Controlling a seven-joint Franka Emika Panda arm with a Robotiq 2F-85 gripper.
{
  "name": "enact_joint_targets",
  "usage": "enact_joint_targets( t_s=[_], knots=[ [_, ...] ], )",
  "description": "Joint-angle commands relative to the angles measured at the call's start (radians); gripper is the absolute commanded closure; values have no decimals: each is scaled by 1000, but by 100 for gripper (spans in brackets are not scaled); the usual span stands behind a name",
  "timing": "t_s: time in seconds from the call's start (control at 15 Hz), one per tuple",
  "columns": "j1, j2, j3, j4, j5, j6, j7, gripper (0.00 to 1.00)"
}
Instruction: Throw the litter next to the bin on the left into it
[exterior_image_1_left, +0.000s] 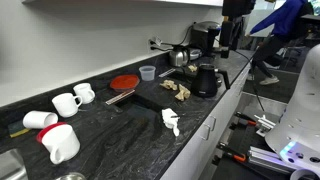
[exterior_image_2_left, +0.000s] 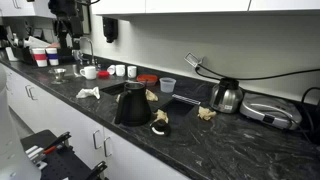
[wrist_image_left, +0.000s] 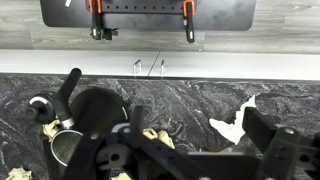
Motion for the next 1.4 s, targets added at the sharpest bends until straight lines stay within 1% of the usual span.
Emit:
enact_joint_targets(
  t_s=[0.0, 0.33, 0.73, 0.8, 1.0, 1.33],
  knots=[
    [-3, 0, 2, 2, 1, -2, -2, 0],
    [-10, 76, 8, 20, -1, 49, -4, 0],
    [-20, 255, -10, 45, -2, 175, 1, 0],
    [-7, 201, -11, 11, -4, 169, 2, 0],
    [-7, 253, -14, 28, -4, 185, 2, 0],
    [-7, 251, -14, 33, -4, 185, 2, 0]
  ],
)
